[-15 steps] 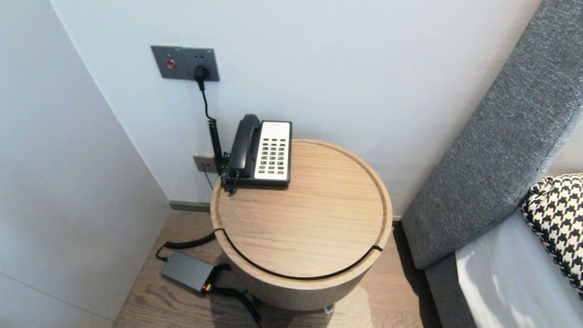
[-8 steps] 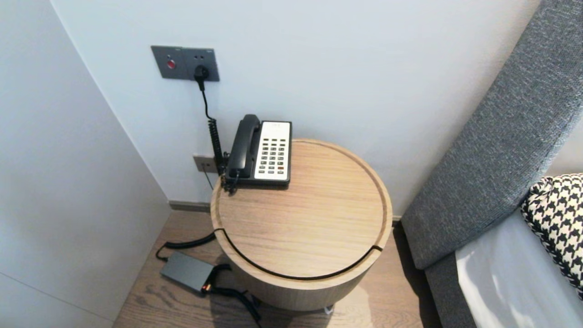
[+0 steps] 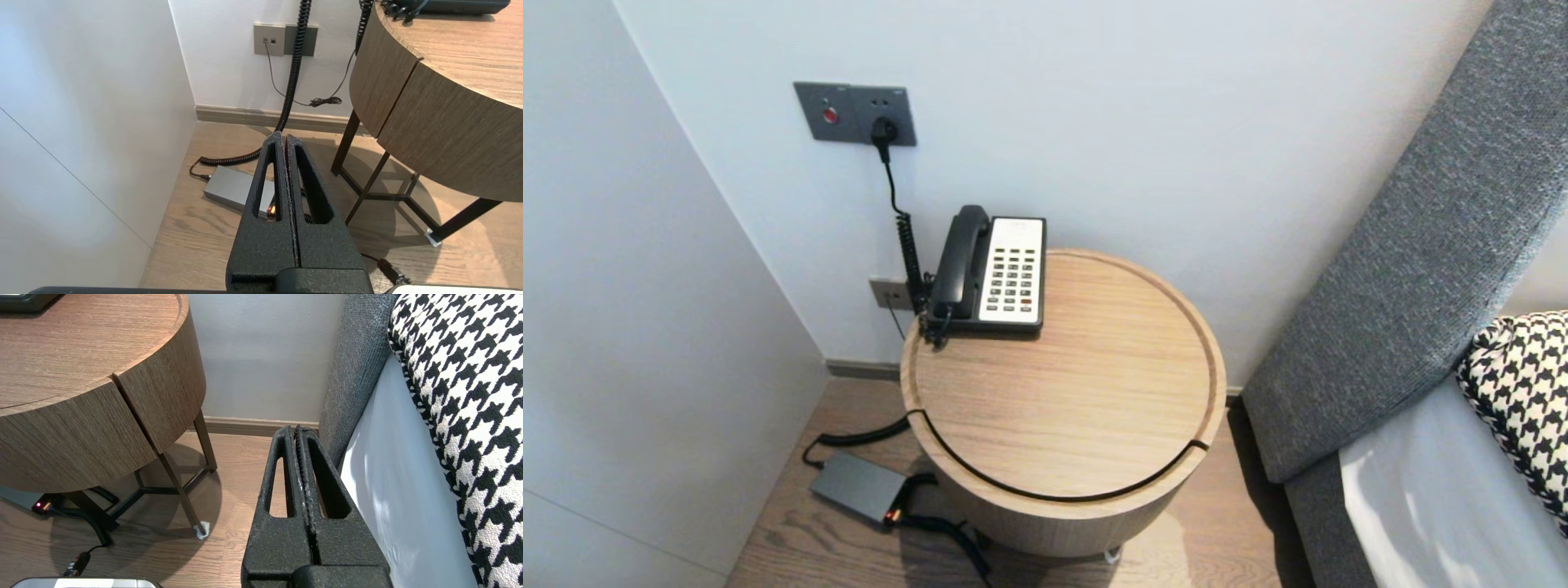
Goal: Open the nightstand drawer
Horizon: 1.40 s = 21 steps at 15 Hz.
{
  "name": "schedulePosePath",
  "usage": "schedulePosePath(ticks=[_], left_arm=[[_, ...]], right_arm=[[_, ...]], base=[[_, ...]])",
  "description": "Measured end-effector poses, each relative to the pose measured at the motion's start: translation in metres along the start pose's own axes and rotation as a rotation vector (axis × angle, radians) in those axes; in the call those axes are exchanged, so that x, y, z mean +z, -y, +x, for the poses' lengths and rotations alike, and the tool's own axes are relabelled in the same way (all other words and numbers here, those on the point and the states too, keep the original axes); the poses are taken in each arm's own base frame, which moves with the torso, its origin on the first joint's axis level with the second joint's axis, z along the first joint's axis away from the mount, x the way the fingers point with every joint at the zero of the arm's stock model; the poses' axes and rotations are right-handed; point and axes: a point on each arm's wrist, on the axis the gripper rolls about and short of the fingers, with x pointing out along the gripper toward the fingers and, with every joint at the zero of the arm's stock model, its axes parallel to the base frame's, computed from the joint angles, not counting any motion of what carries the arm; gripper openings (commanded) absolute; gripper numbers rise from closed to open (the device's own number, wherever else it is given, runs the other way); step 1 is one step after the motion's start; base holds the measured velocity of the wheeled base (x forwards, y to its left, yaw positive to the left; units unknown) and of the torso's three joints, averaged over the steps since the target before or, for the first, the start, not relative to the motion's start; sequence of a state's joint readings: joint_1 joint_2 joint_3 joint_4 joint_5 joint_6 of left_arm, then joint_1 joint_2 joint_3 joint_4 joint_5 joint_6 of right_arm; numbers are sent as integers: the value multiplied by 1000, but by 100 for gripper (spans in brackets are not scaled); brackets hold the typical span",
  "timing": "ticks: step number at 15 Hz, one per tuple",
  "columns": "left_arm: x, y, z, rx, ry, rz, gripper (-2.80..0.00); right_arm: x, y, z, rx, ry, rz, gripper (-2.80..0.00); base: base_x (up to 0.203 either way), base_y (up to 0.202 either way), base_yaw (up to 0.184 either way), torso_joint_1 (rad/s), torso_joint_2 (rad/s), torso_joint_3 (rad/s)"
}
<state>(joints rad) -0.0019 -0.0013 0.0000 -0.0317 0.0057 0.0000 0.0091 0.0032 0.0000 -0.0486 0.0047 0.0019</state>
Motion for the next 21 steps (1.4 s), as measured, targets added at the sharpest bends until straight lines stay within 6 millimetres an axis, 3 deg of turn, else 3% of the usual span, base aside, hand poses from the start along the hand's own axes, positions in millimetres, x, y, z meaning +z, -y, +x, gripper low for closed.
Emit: schedulePosePath(ticks=[21], left_arm=[[0,0,0,0,0,0,-280]], right_arm=[[0,0,0,-7,-4,6,-280]], base=[[0,0,0,0,0,0]])
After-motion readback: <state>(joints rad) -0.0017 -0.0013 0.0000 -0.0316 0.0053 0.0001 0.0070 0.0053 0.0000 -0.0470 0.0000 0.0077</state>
